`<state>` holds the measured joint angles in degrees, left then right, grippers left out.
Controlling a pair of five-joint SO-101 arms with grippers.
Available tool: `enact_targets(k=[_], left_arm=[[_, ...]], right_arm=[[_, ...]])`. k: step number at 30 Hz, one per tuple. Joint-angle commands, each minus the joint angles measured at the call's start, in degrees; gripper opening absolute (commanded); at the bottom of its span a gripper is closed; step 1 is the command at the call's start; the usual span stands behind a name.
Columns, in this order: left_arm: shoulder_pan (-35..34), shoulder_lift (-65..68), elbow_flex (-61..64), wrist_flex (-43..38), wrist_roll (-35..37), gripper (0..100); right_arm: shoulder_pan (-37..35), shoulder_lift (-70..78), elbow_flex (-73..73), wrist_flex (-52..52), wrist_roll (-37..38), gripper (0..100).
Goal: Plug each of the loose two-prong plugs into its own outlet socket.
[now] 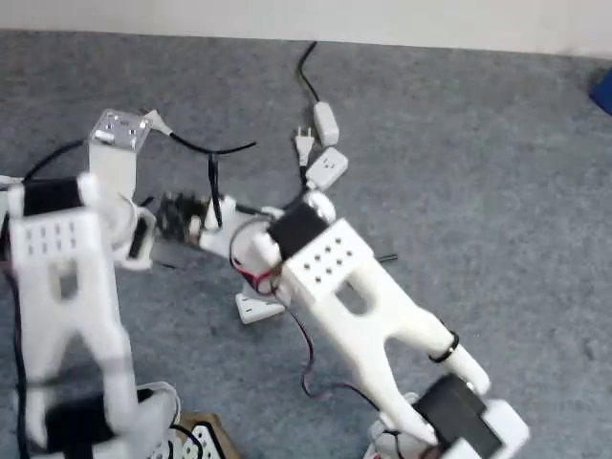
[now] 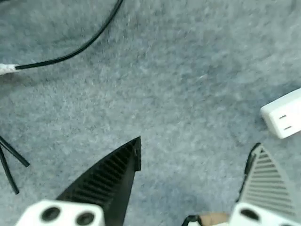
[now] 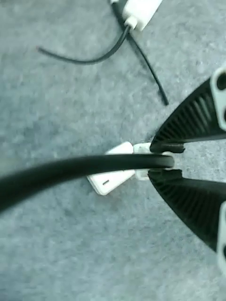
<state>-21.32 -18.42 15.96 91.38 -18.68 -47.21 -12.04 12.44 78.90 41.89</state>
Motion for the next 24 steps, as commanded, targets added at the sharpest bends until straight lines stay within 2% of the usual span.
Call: enact_targets(k=[1,6,11,19,24], left_arm=[[-3.1,10.3,-14.3,4.1,-2.5,35],[-3.9,20.0,-23.4,6.0,-3.6,35],[-3.6,25.4,-24.2,4.7,-3.6,35],[-2.8,26.5,-24.2,1.7,-3.4,35],[-5.1,26.5,-28.9,1.4,1.9,35]], right_arm=[[-0.1,-7.2,9.0,-5.4,4.5,0.7],[0.0,-8.7,12.1,-6.2,8.1,0.7],[-0.6,-9.3,11.2,-6.0,7.9,0.7],[-1.0,-8.7,7.9,-4.5,9.5,0.7],[-2.6,-8.7,7.9,-6.9,9.7,0.7]])
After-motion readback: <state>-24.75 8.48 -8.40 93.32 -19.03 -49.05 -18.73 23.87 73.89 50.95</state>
